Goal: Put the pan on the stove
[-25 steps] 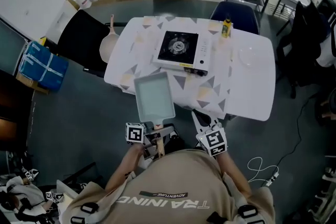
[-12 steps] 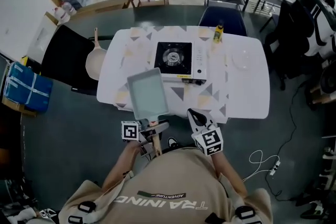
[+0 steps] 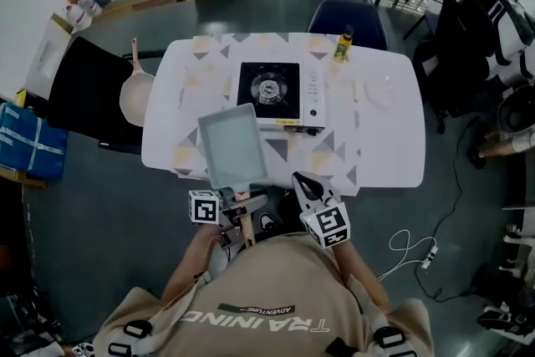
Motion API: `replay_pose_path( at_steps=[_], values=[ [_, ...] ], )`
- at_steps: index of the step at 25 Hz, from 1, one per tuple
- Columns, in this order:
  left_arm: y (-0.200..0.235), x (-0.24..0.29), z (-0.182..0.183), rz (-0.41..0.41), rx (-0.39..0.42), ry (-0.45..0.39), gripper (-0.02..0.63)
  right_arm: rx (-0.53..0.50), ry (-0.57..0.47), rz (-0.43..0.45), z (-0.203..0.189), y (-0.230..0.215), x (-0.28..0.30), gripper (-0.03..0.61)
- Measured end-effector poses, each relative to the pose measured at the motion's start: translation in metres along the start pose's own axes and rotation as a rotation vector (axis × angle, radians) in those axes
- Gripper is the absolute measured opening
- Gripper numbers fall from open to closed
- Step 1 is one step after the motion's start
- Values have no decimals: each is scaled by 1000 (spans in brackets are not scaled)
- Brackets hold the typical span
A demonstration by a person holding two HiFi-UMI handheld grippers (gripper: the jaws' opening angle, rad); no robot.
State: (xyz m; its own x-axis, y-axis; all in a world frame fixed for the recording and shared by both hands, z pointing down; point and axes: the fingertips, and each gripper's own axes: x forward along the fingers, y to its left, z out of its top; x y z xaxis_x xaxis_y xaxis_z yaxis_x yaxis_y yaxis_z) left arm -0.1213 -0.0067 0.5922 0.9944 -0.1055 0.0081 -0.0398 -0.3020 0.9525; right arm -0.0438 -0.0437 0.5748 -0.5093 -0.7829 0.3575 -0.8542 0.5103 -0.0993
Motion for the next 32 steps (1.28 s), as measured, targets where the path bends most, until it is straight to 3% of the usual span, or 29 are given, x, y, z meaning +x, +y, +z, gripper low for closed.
replay_pose_path(
  at_steps=[12,18,27,32],
  values=[
    [25,26,80,82,25,-5,129,2,-63,85,33,-68,74,5],
    [35,49,103,93,2,2,129,9,-72,119,40,-96,88,5],
    [48,68,119,84,-31,80,129,27,-43,99,36,-119,99,5],
    [59,78,136,67,-59,137,129,51,-25,28,34,-133,98,5]
  ],
)
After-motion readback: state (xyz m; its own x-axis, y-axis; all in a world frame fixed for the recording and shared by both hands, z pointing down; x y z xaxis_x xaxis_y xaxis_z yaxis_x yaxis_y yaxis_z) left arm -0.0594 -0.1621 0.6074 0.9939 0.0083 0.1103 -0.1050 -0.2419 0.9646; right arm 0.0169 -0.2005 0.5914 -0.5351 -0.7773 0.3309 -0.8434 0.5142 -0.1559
